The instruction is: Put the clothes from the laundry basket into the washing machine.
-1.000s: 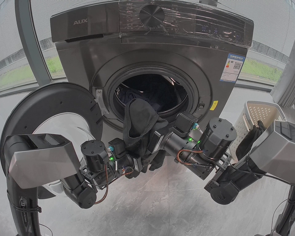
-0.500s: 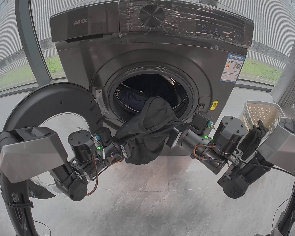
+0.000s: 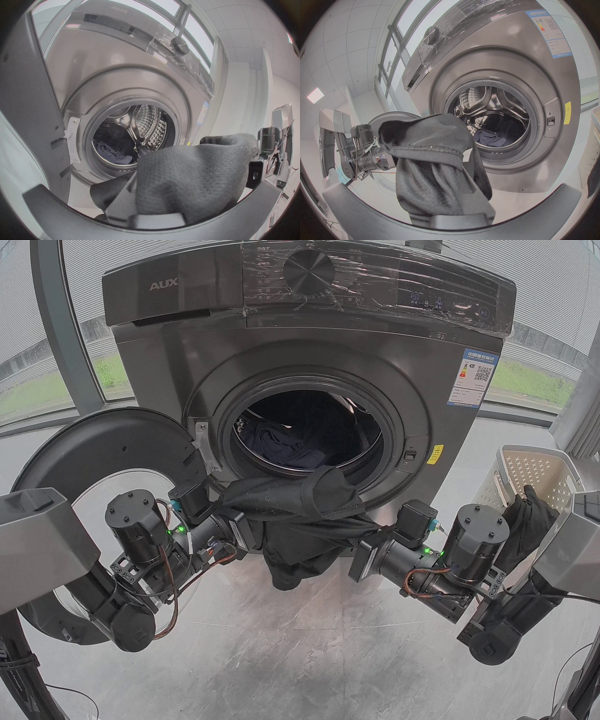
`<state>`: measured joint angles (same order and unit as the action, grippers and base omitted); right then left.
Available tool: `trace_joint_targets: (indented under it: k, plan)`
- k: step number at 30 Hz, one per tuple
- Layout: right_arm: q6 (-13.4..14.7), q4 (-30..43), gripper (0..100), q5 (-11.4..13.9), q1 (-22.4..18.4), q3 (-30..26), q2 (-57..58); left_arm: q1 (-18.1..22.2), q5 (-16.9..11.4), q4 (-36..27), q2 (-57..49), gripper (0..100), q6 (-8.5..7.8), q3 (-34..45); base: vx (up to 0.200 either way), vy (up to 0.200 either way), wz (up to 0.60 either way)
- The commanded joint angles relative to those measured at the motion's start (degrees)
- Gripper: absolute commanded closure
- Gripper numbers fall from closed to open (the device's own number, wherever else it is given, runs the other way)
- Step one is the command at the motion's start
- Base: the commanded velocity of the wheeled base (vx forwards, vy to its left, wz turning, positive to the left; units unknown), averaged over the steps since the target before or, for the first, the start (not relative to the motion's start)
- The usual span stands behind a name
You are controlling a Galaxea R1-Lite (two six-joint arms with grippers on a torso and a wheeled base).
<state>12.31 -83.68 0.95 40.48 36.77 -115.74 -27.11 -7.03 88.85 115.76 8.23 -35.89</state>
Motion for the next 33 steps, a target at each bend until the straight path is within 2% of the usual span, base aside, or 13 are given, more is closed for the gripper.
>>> trace_joint_targets:
  k: [1, 10, 21, 22, 24, 28, 30, 33]
  plan:
    - [0.0, 0.2, 100, 0.0, 1.2, -0.7, 0.0, -1.1, 0.0, 0.1, -3.3, 100, 0.03, 0.6, 0.0, 0.0, 0.0]
    - [0.0, 0.2, 100, 0.0, 3.5, -1.6, -0.8, -2.2, 0.8, 0.1, -4.3, 100, 0.74, 0.6, 0.0, 0.0, 0.0]
    - [-0.1, 0.0, 100, 0.0, 4.3, -2.0, -0.9, -2.6, 0.9, 0.1, -4.4, 100, 0.74, 0.6, 0.0, 0.0, 0.0]
    - [-0.1, -0.2, 0, 0.0, 4.4, -2.2, -0.8, -2.6, 0.9, 0.1, -4.4, 100, 0.74, 0.6, 0.0, 0.0, 0.0]
    - [-0.2, -0.6, 0, 0.5, 5.2, -3.2, -0.5, -2.6, 0.9, 0.1, -4.4, 100, 0.82, 0.6, 0.0, 0.0, 0.0]
    - [-1.2, -1.1, 0, 4.1, 8.8, -10.1, 1.9, -2.5, 0.9, 0.1, -4.3, 100, 0.82, 0.6, 0.0, 0.0, 0.0]
    - [-1.7, -1.6, 0, 5.2, 10.5, -12.6, 2.5, -2.5, 0.9, 0.1, -4.3, 100, 0.82, 0.6, 0.0, 0.0, 0.0]
    - [-1.9, -3.2, 0, 5.6, 12.0, -13.3, 3.1, -2.5, 0.9, 0.1, -4.3, 100, 0.74, 0.9, 0.0, 0.0, 0.0]
